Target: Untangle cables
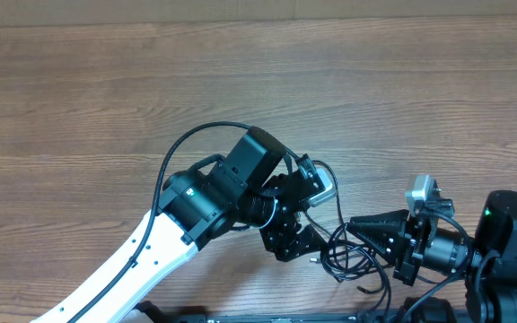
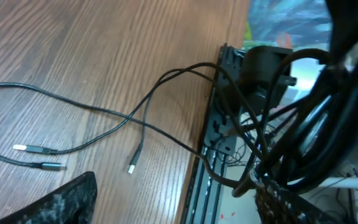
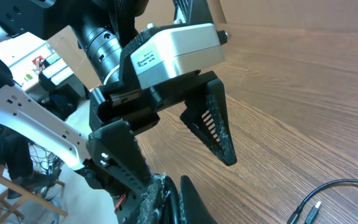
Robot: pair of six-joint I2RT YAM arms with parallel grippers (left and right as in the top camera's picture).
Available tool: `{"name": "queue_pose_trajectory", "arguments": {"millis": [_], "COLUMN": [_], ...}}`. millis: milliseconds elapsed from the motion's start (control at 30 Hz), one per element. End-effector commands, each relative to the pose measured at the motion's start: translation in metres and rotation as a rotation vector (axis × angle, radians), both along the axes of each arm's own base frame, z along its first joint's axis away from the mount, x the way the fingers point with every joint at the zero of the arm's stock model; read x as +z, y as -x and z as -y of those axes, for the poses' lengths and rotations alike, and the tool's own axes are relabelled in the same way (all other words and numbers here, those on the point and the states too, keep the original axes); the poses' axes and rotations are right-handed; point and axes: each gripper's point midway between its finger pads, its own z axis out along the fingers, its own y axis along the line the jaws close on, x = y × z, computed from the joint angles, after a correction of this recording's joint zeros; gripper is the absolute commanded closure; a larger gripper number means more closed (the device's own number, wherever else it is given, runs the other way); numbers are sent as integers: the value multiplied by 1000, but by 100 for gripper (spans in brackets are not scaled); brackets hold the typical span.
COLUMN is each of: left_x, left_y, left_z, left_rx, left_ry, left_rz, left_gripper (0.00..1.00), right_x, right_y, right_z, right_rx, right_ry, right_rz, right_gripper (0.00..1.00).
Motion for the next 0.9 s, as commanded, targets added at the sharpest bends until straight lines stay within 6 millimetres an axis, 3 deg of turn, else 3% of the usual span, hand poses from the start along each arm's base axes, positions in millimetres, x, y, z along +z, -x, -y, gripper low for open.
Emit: {"name": "queue_pose_trajectory", "arguments": {"millis": [0, 233, 333, 400, 667, 700, 733, 800, 833, 867], "left_x": [10, 4, 12, 15, 28, 30, 30, 30, 29, 28], "left_y": [11, 31, 35, 32, 14, 15, 15, 17, 18, 18], "left_z": [4, -6, -1, 2, 17, 17, 17, 16, 16, 16], "left_rx": [-71, -188, -228, -231, -230, -234, -236, -240, -239, -239], "left_ry": [57, 46, 97, 119, 191, 199, 200, 200, 196, 194], "left_rz": [-22, -22, -20, 8, 130, 129, 125, 115, 110, 108], "left_gripper": [18, 18, 5, 0, 0, 6, 21, 84, 96, 96], "right_x": [5, 5, 6, 8, 28, 28, 28, 28, 28, 27], "right_y": [2, 2, 3, 6, 21, 21, 21, 21, 20, 19], "right_z": [-1, -1, -1, -3, -11, -11, -11, -11, -11, -10], "right_rx": [8, 8, 13, 32, 152, 152, 152, 149, 146, 139], "right_ry": [1, 1, -3, -18, -102, -101, -101, -99, -97, -92], "right_rz": [31, 33, 32, 35, 94, 98, 98, 98, 98, 97], "right_gripper": [96, 96, 96, 96, 96, 96, 96, 96, 96, 96]}}
